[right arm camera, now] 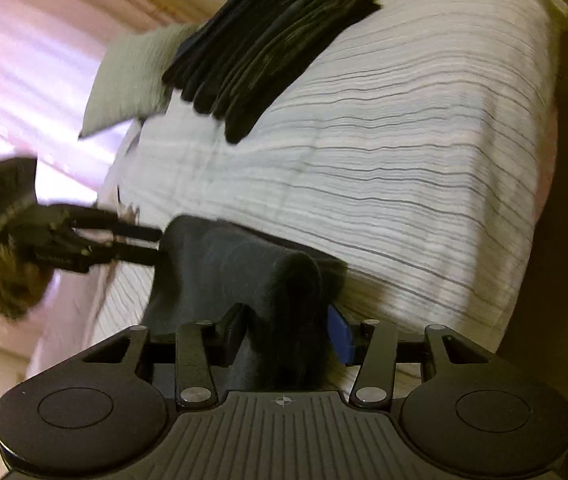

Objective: Fold clothes

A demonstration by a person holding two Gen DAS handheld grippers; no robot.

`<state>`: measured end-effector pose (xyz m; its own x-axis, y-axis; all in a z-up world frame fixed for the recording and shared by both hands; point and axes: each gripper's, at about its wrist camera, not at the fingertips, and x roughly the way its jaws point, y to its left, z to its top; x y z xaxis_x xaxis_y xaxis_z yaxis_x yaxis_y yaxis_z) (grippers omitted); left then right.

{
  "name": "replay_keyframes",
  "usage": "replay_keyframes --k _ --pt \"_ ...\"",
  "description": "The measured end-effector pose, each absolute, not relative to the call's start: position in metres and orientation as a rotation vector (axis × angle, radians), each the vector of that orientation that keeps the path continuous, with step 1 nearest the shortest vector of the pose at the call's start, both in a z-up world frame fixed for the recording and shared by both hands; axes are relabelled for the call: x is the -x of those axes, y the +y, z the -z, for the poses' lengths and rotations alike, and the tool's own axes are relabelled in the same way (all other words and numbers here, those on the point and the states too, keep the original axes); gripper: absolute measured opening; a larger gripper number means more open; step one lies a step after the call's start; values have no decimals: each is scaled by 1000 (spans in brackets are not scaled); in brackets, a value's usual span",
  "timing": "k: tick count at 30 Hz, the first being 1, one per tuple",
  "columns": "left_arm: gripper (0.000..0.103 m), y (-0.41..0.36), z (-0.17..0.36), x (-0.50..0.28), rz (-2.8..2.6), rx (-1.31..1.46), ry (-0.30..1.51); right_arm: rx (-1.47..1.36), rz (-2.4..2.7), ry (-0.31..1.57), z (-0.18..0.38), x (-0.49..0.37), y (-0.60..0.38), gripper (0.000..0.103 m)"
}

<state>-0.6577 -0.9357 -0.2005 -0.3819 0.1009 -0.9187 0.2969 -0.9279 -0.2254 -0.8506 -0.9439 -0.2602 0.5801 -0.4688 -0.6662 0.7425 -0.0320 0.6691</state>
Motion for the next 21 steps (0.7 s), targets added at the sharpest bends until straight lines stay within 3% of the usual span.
replay_keyframes --k 1,2,4,6,12,21 --pt "37 -938 203 654 2443 -1639 606 -1294 1002 265 264 851 -947 37" --pt "37 -940 205 652 2431 -1609 664 -1313 1006 257 266 851 -951 21" --pt "31 -940 213 654 2419 -1587 721 -1325 1004 234 265 850 -958 21" --pt "16 -940 218 657 2401 -1579 712 -1308 1002 228 265 850 -964 21" --pt "16 -944 240 669 2346 -1579 677 -1331 1035 318 283 855 -976 21" --pt "24 -952 233 667 2346 -1599 704 -996 1083 487 209 834 -959 23"
